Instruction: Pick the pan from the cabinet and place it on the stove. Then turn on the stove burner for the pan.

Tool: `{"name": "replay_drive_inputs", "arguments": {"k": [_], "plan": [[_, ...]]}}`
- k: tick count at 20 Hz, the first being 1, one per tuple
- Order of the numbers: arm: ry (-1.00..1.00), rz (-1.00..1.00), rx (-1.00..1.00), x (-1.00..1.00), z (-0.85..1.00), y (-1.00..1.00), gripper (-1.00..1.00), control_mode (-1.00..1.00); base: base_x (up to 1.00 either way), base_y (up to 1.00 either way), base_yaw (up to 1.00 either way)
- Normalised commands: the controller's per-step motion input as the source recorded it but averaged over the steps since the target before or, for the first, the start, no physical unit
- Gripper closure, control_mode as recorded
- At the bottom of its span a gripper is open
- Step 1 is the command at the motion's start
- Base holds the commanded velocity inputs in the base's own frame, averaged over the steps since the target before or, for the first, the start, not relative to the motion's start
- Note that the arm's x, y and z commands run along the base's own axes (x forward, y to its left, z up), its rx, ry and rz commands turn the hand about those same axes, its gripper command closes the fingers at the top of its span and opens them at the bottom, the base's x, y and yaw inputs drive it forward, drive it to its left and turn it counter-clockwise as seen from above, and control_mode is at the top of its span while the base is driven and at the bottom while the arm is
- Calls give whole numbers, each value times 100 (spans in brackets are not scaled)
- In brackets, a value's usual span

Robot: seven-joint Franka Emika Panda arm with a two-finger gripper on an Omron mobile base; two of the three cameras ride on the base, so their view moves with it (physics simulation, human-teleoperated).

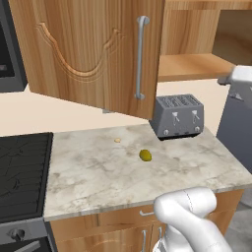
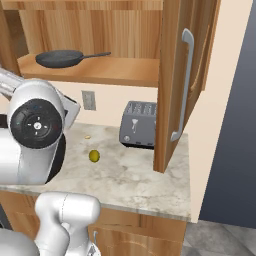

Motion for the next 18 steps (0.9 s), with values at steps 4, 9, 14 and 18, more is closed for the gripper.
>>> {"name": "replay_drive_inputs", "arguments": {"k": [4,9,14,18], "plan": [[15,9,15,64,-3,0,-100,-100,0,0,0],[12,9,17,74,-10,0,-100,-100,0,0,0],[7,12,13,58,-20,4,-100,-100,0,0,0],[5,12,9,39,-17,30,-100,-100,0,0,0]]}}
